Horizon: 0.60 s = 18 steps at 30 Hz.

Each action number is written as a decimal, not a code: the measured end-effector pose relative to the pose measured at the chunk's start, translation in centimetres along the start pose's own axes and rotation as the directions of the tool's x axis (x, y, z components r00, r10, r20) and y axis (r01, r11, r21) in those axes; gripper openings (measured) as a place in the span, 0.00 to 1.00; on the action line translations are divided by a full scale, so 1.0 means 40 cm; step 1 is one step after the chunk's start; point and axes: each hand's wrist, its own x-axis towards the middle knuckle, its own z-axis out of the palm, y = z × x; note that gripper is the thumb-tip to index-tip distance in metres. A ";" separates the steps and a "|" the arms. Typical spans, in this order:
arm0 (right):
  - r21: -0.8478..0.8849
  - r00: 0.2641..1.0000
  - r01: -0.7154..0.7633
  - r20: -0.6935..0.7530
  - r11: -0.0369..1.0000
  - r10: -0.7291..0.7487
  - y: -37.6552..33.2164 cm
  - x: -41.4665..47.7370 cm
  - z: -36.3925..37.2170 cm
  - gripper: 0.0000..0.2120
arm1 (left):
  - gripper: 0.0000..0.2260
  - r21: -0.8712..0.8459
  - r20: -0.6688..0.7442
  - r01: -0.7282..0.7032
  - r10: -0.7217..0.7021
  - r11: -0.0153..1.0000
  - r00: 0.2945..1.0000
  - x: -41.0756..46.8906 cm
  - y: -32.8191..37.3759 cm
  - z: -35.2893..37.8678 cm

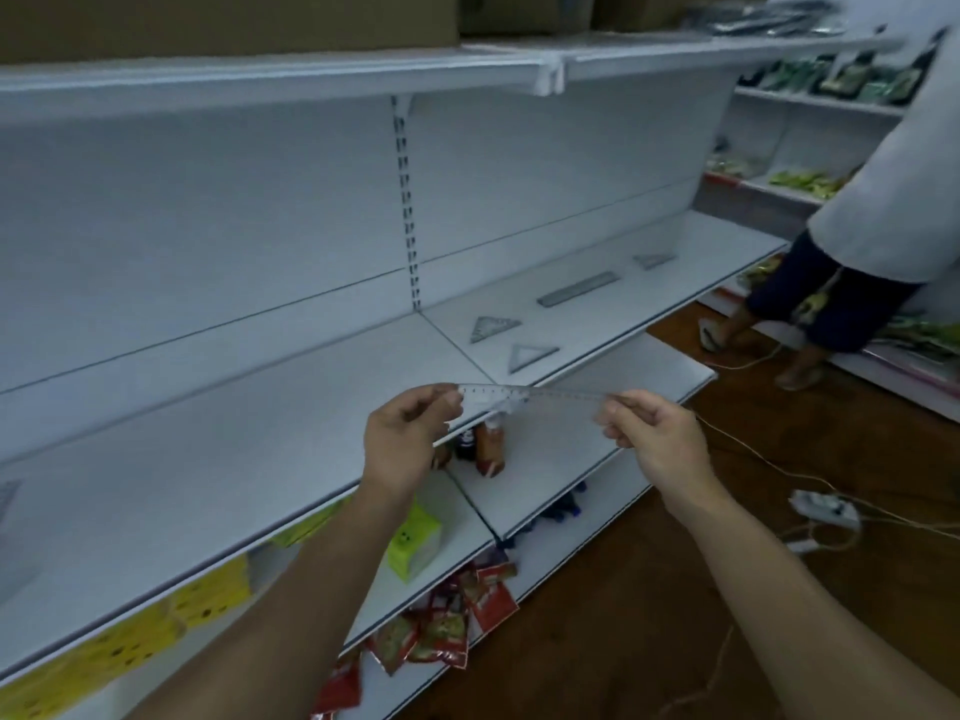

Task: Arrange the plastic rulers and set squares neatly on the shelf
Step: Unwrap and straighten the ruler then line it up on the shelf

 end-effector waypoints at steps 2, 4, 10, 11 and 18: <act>-0.009 0.999 -0.009 -0.038 1.000 0.009 0.017 0.021 -0.058 0.06 | 0.02 0.005 0.045 -0.004 0.004 1.000 0.999 0.021 -0.009 0.075; -0.012 0.997 -0.026 -0.074 1.000 0.025 0.035 0.052 -0.113 0.06 | 0.03 0.005 0.094 0.007 -0.007 1.000 0.996 0.045 -0.022 0.150; 0.000 0.989 -0.037 -0.142 0.999 0.036 0.081 0.233 -0.234 0.05 | 0.04 0.028 0.142 0.023 -0.026 0.999 0.990 0.203 -0.075 0.354; 0.015 0.988 -0.033 -0.152 0.999 0.035 0.084 0.276 -0.249 0.04 | 0.04 0.022 0.150 0.024 -0.027 0.999 0.988 0.242 -0.080 0.390; 0.074 0.986 -0.087 -0.135 0.993 0.096 0.086 0.595 -0.354 0.03 | 0.04 0.053 0.164 -0.027 0.018 0.998 0.986 0.484 -0.095 0.622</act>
